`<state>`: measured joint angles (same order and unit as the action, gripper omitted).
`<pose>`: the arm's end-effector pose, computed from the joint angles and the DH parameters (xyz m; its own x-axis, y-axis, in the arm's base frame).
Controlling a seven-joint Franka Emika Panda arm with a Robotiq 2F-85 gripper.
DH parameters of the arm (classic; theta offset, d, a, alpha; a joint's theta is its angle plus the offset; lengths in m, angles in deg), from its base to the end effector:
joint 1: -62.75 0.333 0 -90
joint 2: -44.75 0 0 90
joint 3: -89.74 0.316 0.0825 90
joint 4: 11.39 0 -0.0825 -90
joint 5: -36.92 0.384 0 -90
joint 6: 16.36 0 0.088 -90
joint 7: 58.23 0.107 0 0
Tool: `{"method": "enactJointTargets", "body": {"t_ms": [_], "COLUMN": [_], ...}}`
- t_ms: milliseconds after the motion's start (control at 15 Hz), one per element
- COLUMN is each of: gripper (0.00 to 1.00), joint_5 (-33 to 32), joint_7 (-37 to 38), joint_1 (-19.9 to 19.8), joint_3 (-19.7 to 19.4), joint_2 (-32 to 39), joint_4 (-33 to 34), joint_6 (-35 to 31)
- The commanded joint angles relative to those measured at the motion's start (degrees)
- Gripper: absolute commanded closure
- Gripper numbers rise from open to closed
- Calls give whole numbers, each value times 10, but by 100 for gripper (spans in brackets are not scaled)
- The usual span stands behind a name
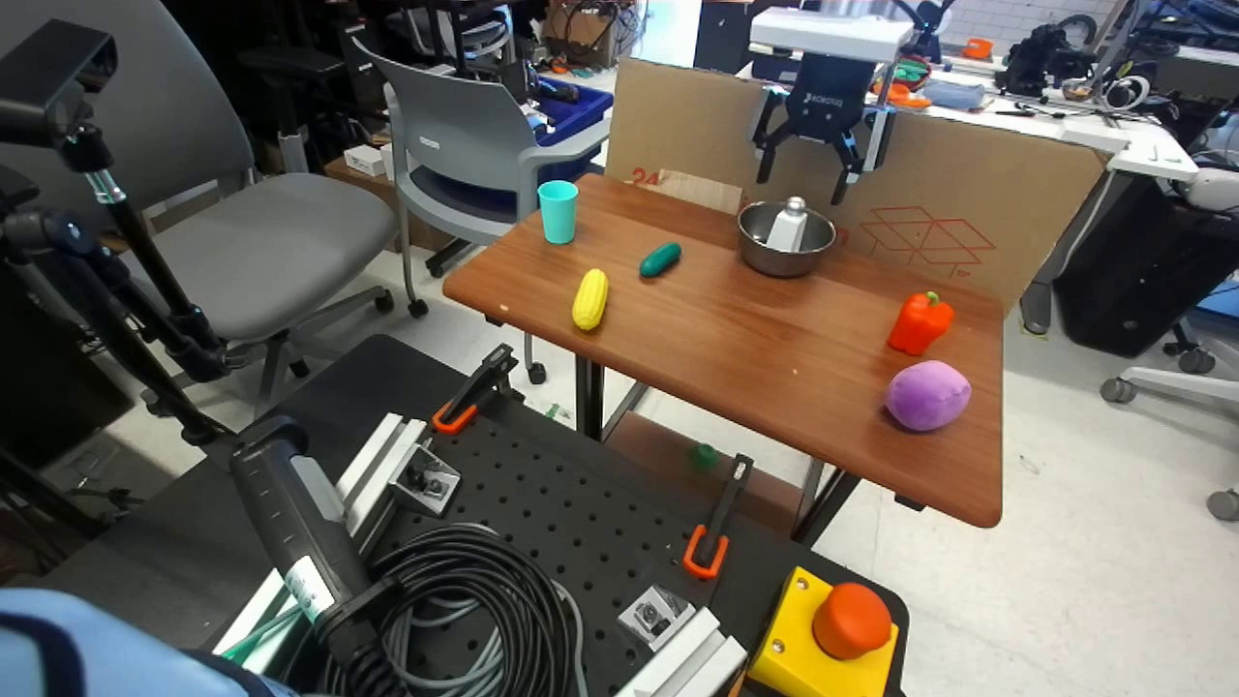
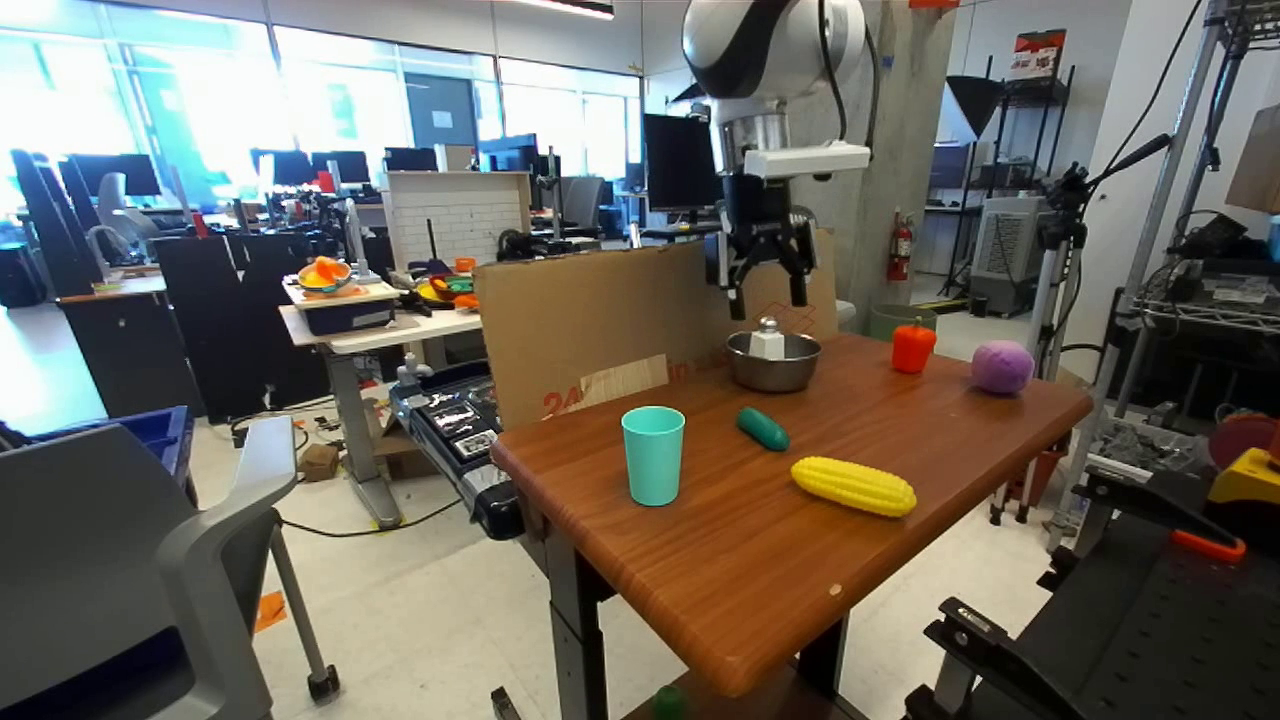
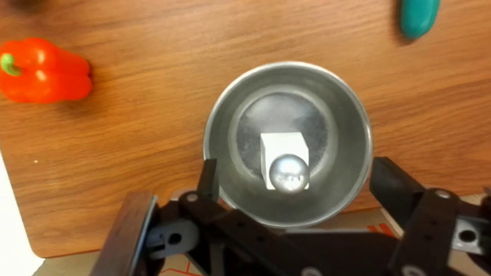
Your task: Put the salt shaker in the silver bowl
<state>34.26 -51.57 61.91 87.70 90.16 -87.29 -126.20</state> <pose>0.7182 -0.0340 0.2451 0.9712 -0.1437 -0.1903 -0.1290 -0.9878 0.0876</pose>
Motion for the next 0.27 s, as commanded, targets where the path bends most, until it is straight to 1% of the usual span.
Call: {"method": "enactJointTargets", "body": {"t_ms": [0,67,200], "gripper": [0,0,0], "joint_5": [-3,-7,-9], "joint_7": [0,1,2], "joint_1": [5,7,10], "joint_3": [-4,-5,-6], "joint_2": [-11,-22,-36], "joint_4": [-1,-5,-13], "joint_6": [27,47,57]}}
